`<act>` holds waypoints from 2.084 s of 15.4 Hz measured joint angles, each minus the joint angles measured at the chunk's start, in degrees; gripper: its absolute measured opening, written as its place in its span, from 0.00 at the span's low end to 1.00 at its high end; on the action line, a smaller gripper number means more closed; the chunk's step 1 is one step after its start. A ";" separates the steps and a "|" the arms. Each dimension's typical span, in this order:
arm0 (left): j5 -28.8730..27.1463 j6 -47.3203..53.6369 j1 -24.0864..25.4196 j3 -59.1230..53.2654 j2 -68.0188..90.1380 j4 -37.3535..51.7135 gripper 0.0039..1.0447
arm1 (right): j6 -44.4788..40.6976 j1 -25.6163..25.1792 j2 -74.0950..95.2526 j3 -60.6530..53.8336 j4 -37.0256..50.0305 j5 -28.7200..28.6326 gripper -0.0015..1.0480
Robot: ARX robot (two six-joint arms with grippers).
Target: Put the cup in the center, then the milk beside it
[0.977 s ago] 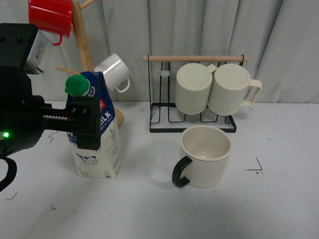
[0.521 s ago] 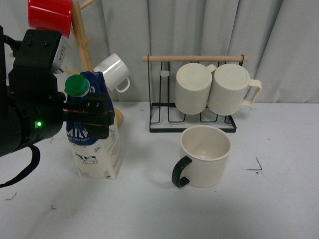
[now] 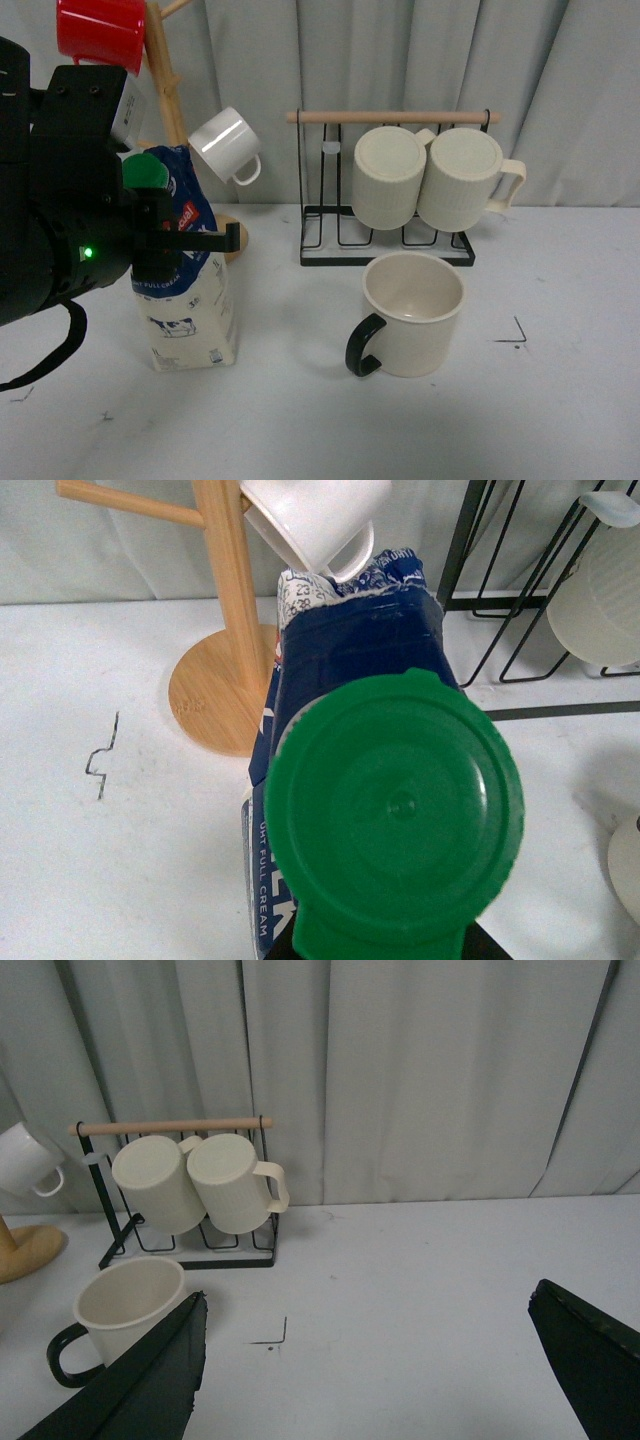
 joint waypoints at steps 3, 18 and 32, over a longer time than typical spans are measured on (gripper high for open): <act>-2.78 -1.73 -2.82 0.00 -1.77 0.37 0.04 | 0.00 0.00 0.00 0.00 0.00 0.00 0.94; -4.87 -7.19 -9.73 6.62 5.27 0.63 0.47 | 0.00 0.00 0.00 0.00 0.00 0.00 0.94; 14.73 -0.96 5.97 -13.18 -42.40 -6.23 0.80 | -0.02 0.00 0.00 0.00 0.02 -0.02 0.94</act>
